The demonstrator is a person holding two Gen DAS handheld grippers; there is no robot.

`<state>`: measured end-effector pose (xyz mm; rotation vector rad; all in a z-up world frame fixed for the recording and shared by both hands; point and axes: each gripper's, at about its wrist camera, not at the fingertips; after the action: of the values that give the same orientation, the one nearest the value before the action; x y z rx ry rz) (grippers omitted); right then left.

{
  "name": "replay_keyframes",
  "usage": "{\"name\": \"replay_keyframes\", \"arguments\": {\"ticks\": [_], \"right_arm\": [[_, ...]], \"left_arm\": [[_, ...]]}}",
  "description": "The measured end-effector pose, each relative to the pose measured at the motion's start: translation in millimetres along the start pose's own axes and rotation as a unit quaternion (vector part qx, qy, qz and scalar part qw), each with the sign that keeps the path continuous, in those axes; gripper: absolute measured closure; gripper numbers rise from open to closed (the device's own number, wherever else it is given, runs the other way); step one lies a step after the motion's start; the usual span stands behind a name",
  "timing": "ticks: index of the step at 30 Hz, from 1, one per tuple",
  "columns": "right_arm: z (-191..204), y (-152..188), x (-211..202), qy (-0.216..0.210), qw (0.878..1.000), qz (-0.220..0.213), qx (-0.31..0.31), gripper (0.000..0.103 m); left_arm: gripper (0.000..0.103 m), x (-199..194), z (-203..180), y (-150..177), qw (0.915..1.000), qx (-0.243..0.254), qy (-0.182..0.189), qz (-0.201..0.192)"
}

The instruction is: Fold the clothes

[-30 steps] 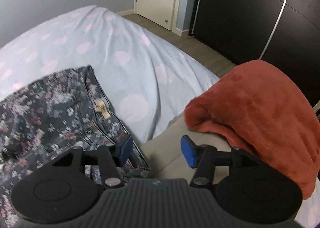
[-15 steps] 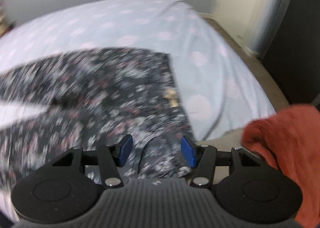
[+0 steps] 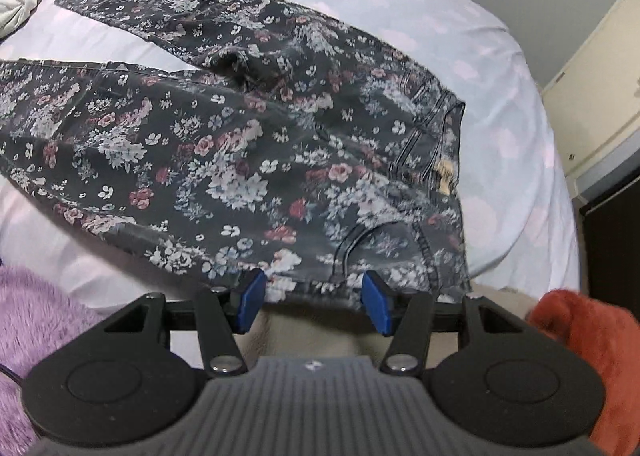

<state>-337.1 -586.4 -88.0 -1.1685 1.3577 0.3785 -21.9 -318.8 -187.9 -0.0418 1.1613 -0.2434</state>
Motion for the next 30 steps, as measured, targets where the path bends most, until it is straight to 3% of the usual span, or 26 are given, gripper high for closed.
{"name": "replay_keyframes", "arguments": {"ticks": [4, 8, 13, 16, 19, 23, 26, 28, 30], "right_arm": [[3, -4, 8, 0.002, 1.000, 0.019, -0.004, 0.046], [12, -11, 16, 0.019, 0.998, 0.042, -0.045, 0.046], [31, -18, 24, 0.039, 0.985, 0.069, -0.151, 0.045], [46, -19, 33, 0.057, 0.969, 0.091, -0.223, 0.044], [62, -13, 43, 0.083, 0.945, 0.096, -0.300, 0.032], [78, -11, 57, 0.104, 0.918, 0.100, -0.370, 0.033], [91, -2, 64, 0.119, 0.889, 0.095, -0.433, 0.033], [97, 0, 67, 0.123, 0.877, 0.092, -0.454, 0.040], [100, -3, 66, 0.119, 0.883, 0.085, -0.446, 0.081]], "left_arm": [[0.058, 17, -30, -11, 0.9973, 0.056, -0.026, 0.040], [0.071, 34, -59, -22, 0.9902, 0.106, -0.048, 0.077], [0.083, 38, -53, -20, 0.9929, 0.083, -0.034, 0.078], [0.087, 39, -54, -23, 0.9931, 0.077, -0.031, 0.083], [0.088, 38, -52, -20, 0.9938, 0.070, -0.030, 0.080], [0.088, 40, -50, -21, 0.9957, 0.050, -0.026, 0.073], [0.088, 40, -52, -23, 0.9957, 0.046, -0.029, 0.075], [0.089, 40, -52, -24, 0.9957, 0.043, -0.031, 0.077], [0.089, 41, -51, -24, 0.9958, 0.041, -0.032, 0.076]]}}
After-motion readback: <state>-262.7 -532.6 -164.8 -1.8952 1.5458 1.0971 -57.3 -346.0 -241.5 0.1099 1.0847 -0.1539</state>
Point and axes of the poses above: each gripper's, at about its wrist camera, not at the fingertips, and x roughly the way its jaws point, z to its left, y to its underside, and after that the axes turned 1 degree about z, right-handed
